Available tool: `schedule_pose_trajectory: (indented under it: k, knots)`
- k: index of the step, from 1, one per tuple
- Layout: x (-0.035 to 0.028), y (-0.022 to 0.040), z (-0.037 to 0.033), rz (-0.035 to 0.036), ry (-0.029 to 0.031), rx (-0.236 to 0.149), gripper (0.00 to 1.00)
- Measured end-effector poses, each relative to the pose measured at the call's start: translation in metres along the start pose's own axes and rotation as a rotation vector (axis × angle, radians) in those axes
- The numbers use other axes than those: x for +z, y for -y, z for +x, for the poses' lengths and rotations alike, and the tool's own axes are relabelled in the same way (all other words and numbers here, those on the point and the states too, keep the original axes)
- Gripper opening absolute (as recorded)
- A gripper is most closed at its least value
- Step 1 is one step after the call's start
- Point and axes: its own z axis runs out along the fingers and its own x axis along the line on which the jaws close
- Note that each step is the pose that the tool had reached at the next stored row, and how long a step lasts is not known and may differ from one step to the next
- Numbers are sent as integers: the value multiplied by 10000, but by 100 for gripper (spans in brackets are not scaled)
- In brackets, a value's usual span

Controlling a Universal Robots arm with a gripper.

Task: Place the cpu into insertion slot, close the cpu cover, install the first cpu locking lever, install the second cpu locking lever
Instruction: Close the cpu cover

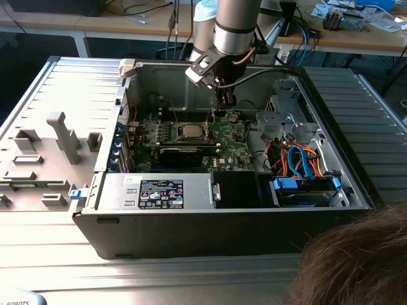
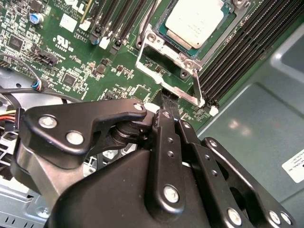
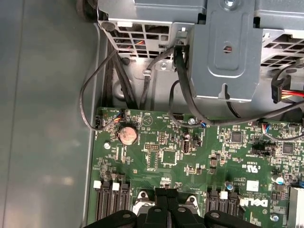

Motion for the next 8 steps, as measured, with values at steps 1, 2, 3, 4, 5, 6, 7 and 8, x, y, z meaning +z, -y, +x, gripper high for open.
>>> schedule_pose_trajectory:
  k: [1, 2, 3, 4, 5, 6, 7, 8]
  knots:
    - [0, 9, 1, 0, 0, 0, 11]
    - [0, 16, 1, 0, 0, 0, 11]
    - [0, 26, 2, 0, 0, 1, 11]
    - [0, 34, 3, 0, 1, 1, 11]
    - [0, 40, 3, 0, 0, 0, 11]
    - [0, 47, 4, 0, 1, 1, 11]
    - [0, 55, 5, 0, 0, 0, 11]
    - [0, 63, 6, 0, 0, 1, 11]
